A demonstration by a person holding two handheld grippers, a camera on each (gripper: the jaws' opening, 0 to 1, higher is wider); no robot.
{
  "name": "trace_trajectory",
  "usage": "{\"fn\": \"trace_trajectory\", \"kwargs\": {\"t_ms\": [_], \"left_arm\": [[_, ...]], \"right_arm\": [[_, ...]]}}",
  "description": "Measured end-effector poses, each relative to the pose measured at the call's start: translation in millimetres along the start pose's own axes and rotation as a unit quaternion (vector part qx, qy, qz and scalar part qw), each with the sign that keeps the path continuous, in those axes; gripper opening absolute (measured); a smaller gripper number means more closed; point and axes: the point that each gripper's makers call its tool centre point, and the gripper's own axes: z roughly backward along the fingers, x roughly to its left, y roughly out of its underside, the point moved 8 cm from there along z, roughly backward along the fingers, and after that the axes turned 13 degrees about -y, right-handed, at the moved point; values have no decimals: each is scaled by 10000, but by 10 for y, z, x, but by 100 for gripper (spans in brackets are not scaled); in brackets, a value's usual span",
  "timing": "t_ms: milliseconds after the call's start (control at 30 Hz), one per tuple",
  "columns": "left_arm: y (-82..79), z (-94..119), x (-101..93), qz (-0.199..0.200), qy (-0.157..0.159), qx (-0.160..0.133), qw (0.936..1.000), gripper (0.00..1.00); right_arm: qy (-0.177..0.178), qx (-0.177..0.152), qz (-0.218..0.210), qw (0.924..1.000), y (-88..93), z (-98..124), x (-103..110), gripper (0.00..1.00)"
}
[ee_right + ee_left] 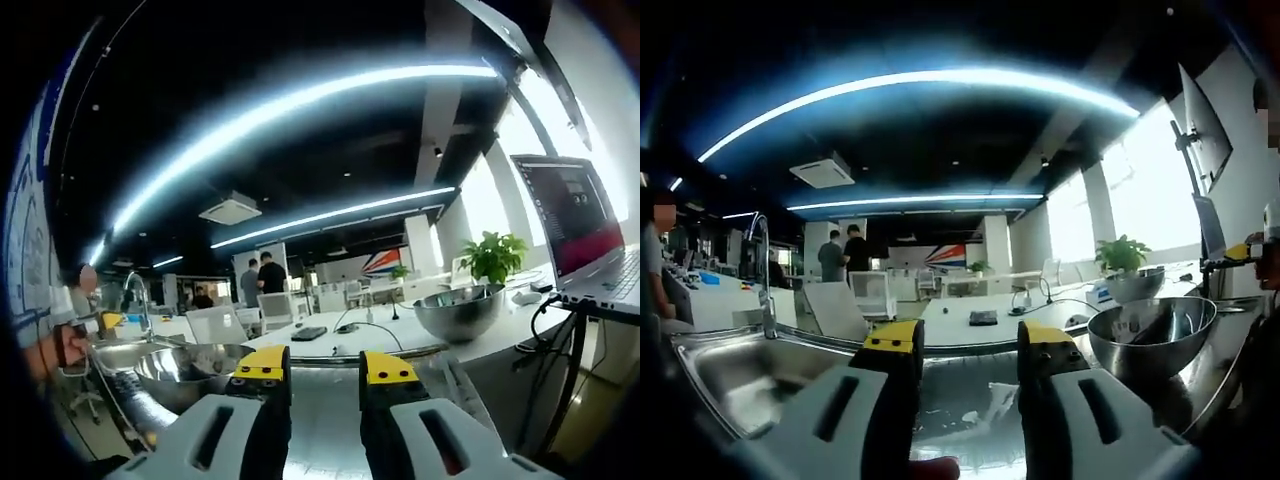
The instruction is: Pick up bowl with dirty water move over sink pour dirty water into sink return bowl to place
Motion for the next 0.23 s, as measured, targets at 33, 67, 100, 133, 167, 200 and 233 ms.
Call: {"fn": "trace_trajectory", "kwargs": {"t_ms": [33,67,100,133,167,200,233], "left_arm": [[-5,-4,6,-9,3,-10,10000,29],[-11,-14,23,-18,-12,-12,10000,29],[-22,-16,43,1,-35,-22,10000,29],[-35,-11,54,31,-48,-43,10000,29],[-48,-8,68,64,-64,-71,9999,29],[-58,-1,80,98,-83,-93,9999,29],[-64,1,94,126,-102,-104,9998,29]], "right_arm": [[11,-21,-15,10000,-5,-1,0,22],[38,-26,-11,10000,-8,1,0,22],[76,-20,29,10000,-15,6,0,22],[108,-18,56,9999,-25,14,1,22],[157,-31,70,9998,-41,27,-3,22],[209,-59,66,9997,-58,43,-8,22],[237,-84,70,9997,-72,58,-9,22]]}}
